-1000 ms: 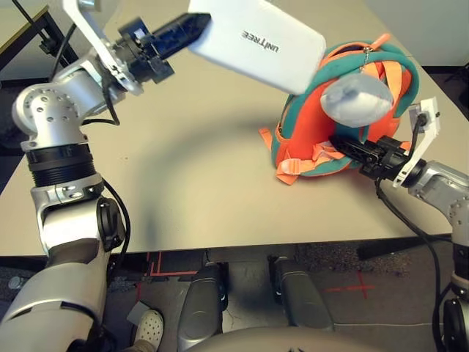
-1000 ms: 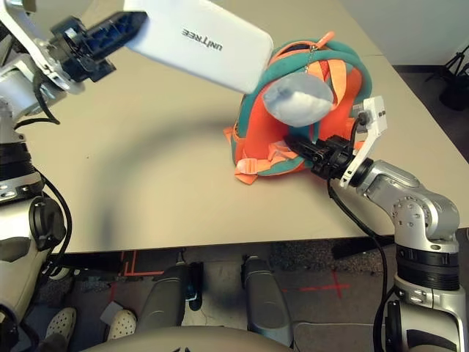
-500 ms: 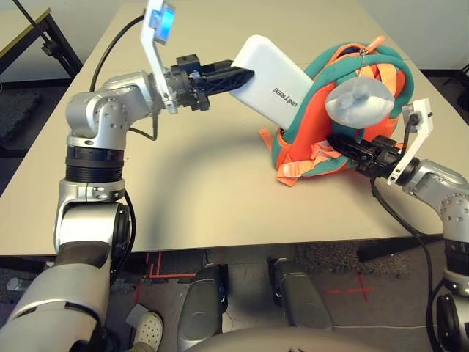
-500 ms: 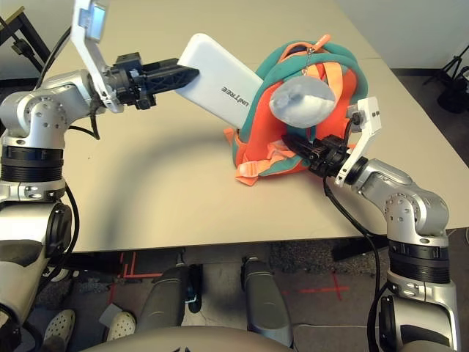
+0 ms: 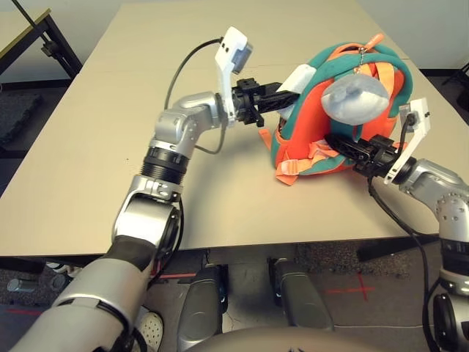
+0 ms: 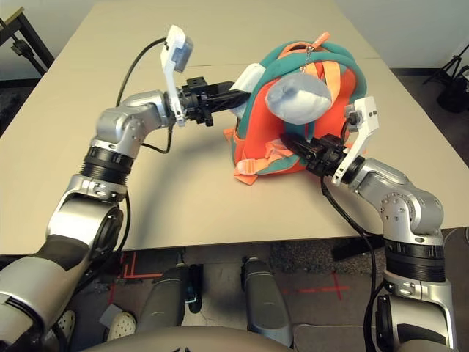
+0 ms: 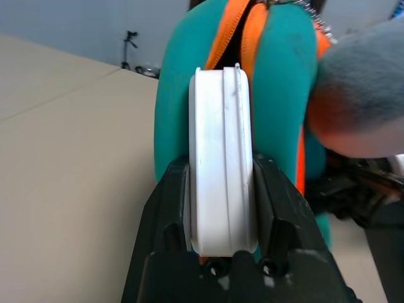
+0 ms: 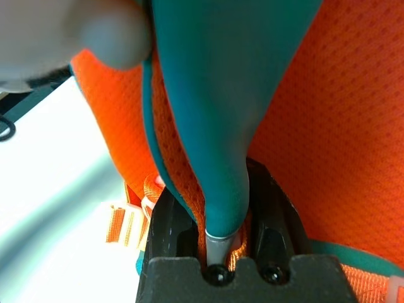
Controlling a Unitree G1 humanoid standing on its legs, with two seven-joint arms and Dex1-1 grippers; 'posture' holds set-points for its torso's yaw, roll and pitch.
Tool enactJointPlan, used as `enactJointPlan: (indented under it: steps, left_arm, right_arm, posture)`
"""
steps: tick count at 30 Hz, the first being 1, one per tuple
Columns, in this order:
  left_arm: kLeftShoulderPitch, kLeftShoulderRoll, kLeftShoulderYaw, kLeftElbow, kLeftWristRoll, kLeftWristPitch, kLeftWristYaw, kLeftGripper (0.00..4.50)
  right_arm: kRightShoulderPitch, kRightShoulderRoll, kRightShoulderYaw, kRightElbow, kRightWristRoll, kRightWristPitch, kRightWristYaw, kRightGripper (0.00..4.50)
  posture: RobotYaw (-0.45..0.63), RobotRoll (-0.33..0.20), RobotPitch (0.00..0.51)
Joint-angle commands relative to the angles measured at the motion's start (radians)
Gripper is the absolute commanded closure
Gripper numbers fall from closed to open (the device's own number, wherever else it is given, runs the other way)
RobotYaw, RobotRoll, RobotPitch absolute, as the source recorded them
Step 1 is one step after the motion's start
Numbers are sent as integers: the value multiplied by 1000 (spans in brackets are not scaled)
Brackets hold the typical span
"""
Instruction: Put the pencil case into the backpack and zip it.
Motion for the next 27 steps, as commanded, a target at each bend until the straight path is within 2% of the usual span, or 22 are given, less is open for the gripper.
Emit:
enactJointPlan:
  steps: [1, 6, 13, 16, 24, 26, 27]
  left_arm:
    - [-11, 29, 77, -29, -29, 73, 55, 2151]
    - [-13, 86, 165, -108, -79, 155, 97, 63]
    - [31, 142, 234, -265, -149, 306, 150, 0]
    - [58, 144, 229, -318, -170, 365, 159, 589]
    - [113, 110, 154, -340, -151, 404, 164, 3832]
    - [115, 96, 128, -324, -140, 394, 155, 4489]
    - [110, 85, 113, -307, -133, 381, 145, 4500]
  right_arm:
    - [16, 5, 25, 12, -19, 10, -3, 3702]
    - [24, 2, 21, 18, -23, 4, 0, 3703]
    - [19, 4, 21, 26, -30, 0, 0, 3703]
    - [15, 6, 25, 35, -37, -5, 4, 3703]
    - [8, 4, 31, 46, -46, -11, 11, 3703]
    - [8, 2, 29, 49, -48, -13, 12, 3703]
    - [8, 1, 29, 50, -48, -14, 13, 3703]
  posture:
    - [-165, 0, 143]
    - [-164, 0, 149]
    - [-160, 0, 152]
    - [-152, 0, 153]
    - [-155, 0, 146]
    - [-156, 0, 146]
    - [-159, 0, 144]
